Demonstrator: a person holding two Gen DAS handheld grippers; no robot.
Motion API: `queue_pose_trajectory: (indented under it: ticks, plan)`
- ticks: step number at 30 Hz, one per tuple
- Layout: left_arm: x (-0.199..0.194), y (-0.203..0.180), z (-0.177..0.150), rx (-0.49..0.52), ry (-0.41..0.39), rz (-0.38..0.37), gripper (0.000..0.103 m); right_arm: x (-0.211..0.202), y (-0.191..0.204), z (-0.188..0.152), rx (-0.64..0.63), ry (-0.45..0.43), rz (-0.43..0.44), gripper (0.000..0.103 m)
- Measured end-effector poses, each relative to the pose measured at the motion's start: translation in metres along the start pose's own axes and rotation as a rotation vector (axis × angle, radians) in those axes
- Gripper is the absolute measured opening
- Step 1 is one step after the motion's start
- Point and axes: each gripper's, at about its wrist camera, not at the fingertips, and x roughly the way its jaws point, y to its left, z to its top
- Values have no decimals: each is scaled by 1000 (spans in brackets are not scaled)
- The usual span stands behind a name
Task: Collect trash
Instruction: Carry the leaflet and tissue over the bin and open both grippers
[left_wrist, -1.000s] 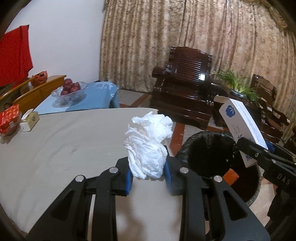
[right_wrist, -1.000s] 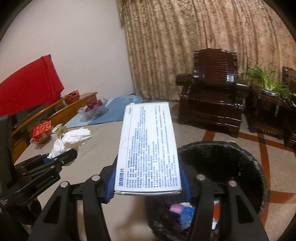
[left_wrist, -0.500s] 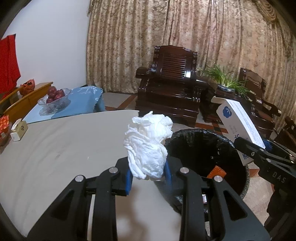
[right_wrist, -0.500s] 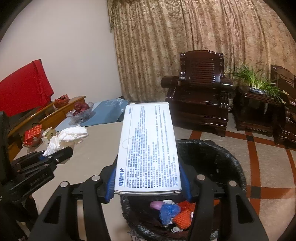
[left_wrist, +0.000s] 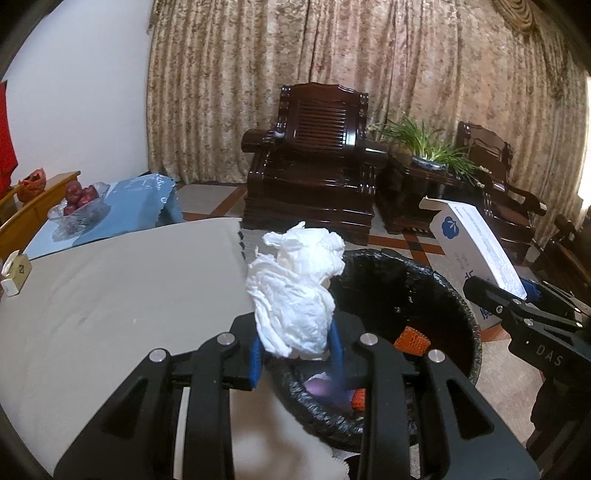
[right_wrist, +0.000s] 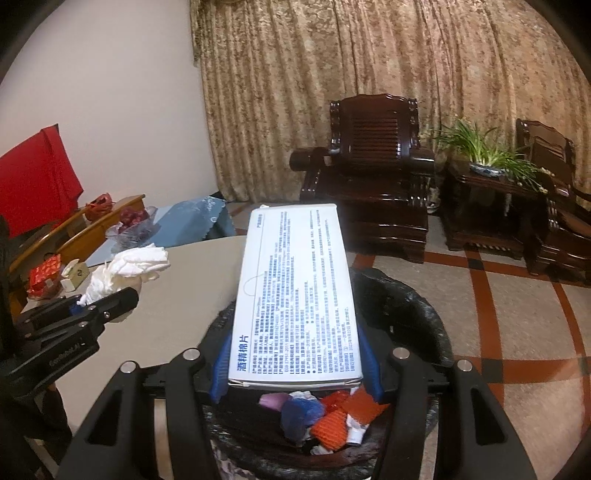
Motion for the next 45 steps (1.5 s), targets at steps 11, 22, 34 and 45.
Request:
queue_pose_trajectory:
  ticks: [11,22,34,45]
  plan:
    - [44,-26,-12,31,55,-45,28,13,-30,-1,7,32,-47,55]
    - [85,-44,-20,50,130,-70,28,37,-50,-12,21,95,-70,55]
    - [109,-55,-21,48,165,-122,54,69,-61,-27,15,172,-126,81]
    - [55,-19,-14,17,93,-88,85,27,-45,-21,15,118,-64,97]
